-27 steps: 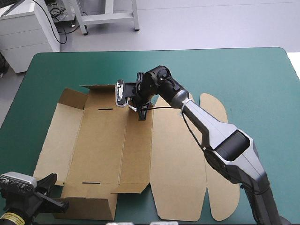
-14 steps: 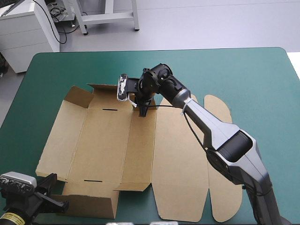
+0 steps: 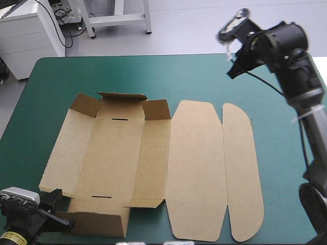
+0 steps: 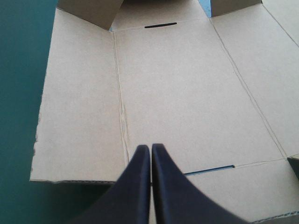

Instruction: Fold the box

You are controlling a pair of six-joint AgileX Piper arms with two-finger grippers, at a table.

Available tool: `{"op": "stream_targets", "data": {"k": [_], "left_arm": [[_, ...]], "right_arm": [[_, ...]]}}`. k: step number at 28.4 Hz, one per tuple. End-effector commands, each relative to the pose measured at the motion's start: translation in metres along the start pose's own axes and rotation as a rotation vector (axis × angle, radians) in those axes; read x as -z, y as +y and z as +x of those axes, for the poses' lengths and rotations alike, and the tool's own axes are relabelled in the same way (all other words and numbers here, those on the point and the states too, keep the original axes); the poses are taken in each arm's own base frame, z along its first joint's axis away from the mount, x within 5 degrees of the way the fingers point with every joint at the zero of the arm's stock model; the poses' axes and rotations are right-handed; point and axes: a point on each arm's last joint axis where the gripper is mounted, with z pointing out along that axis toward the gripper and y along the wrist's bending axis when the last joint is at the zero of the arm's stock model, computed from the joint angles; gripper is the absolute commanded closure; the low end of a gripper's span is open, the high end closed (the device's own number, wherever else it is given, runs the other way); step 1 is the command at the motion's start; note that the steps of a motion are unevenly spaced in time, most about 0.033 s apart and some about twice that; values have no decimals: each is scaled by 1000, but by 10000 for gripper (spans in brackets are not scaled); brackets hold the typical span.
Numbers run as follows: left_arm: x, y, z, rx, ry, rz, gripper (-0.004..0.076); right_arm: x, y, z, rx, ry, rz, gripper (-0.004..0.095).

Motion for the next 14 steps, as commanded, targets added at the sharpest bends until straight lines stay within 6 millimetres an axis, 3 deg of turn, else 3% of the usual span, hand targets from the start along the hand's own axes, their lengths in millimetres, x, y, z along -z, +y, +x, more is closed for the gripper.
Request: {"op": "stream_targets", "data": {"k": [1, 3, 10, 14], "left_arm": [[3, -1, -13, 7, -78, 8, 731], [3, -1, -13, 6, -78, 7, 731], [3, -1, -13, 5, -78, 5, 731], [3, -1, -13, 5, -78, 5, 731]], "right_arm": [[36, -34, 40, -205, 8, 38, 591], [44, -42, 75, -357, 30, -39, 674], [70, -29, 149, -523, 152, -23, 930], [81, -8, 177, -574, 195, -9, 927]]}}
